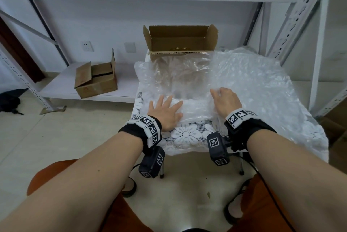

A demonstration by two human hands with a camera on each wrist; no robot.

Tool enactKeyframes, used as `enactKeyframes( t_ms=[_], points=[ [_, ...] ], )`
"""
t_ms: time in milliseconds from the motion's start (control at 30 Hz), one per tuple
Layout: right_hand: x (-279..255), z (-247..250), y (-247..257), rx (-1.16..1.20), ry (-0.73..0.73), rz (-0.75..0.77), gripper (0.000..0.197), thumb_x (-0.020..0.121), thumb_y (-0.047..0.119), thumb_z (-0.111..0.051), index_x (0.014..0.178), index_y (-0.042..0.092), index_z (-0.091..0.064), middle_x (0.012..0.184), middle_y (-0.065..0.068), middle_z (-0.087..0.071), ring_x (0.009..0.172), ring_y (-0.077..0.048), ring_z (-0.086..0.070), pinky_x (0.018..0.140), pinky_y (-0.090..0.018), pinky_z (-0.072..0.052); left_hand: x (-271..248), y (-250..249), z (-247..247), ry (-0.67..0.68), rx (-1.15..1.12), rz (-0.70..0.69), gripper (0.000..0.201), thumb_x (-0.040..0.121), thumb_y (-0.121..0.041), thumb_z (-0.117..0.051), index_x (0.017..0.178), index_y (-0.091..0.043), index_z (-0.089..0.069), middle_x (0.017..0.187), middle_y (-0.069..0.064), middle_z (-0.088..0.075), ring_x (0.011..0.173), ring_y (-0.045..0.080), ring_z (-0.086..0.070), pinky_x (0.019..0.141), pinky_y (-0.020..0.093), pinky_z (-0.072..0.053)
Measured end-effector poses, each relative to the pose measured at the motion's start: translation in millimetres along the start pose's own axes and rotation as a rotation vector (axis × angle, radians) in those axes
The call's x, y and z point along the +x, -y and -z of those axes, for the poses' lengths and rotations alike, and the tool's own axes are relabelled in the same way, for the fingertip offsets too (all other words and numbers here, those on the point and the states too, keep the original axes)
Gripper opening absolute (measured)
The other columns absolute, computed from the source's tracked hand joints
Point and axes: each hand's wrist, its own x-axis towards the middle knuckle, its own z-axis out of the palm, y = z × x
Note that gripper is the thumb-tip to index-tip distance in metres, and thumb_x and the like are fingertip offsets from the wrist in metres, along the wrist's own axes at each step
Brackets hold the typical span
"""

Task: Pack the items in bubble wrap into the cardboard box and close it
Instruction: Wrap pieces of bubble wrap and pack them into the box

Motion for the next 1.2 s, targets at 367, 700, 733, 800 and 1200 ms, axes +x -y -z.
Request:
enactKeyframes(
  t_ms=[367, 700, 733, 800, 1200],
  points=[
    [-15, -9, 16, -0.337, -0.207, 0.383, 0.038, 0.089, 0.008, -0.053, 0.127, 0.007, -0.05, 0.132, -0.013, -0.048, 0.121, -0.028, -0.044, 0.104, -0.037, -0.034, 0, -5, -5, 0.089, 0.013, 0.028, 0.063, 0.095, -0.059, -0.019, 0.149, -0.039, 0.006, 0.158, 0.0, 0.019, 0.144, 0.029, 0.022, 0.115, 0.057, 0.01],
    [-37, -48, 30, -0.412, 0.393, 0.602, 0.049, 0.1, 0.036, -0.033, 0.146, 0.02, -0.027, 0.155, -0.001, -0.027, 0.142, -0.016, -0.024, 0.118, -0.038, -0.013, 1, -4, -5, 0.112, 0.019, 0.049, 0.072, 0.093, -0.056, -0.033, 0.15, -0.035, 0.004, 0.159, 0.0, 0.018, 0.145, 0.03, 0.018, 0.114, 0.059, 0.009],
    [-35, -48, 24, -0.427, 0.424, 0.559, 0.052, 0.1, 0.04, -0.031, 0.148, 0.02, -0.023, 0.157, -0.001, -0.023, 0.144, -0.016, -0.02, 0.119, -0.039, -0.011, 2, -2, -6, 0.112, 0.022, 0.045, 0.074, 0.091, -0.063, -0.031, 0.15, -0.037, 0.006, 0.159, -0.001, 0.019, 0.145, 0.03, 0.018, 0.114, 0.059, 0.009],
    [-31, -46, 15, -0.501, 0.46, 0.521, 0.058, 0.1, 0.047, -0.027, 0.151, 0.022, -0.015, 0.16, 0.001, -0.01, 0.147, -0.016, -0.008, 0.119, -0.041, -0.006, 3, 2, -8, 0.113, 0.035, 0.04, 0.081, 0.085, -0.075, -0.028, 0.149, -0.04, 0.008, 0.158, -0.001, 0.02, 0.145, 0.03, 0.018, 0.113, 0.059, 0.008],
    [-15, -24, 13, -0.737, 0.585, 0.326, 0.111, 0.069, 0.083, -0.046, 0.152, 0.022, -0.005, 0.161, -0.006, 0.002, 0.148, -0.025, 0.005, 0.116, -0.052, 0.008, 1, 11, -1, 0.123, 0.039, 0.112, 0.117, 0.062, -0.084, -0.053, 0.151, -0.031, 0.002, 0.16, 0.008, 0.013, 0.147, 0.027, 0.01, 0.113, 0.061, -0.004]
  ],
)
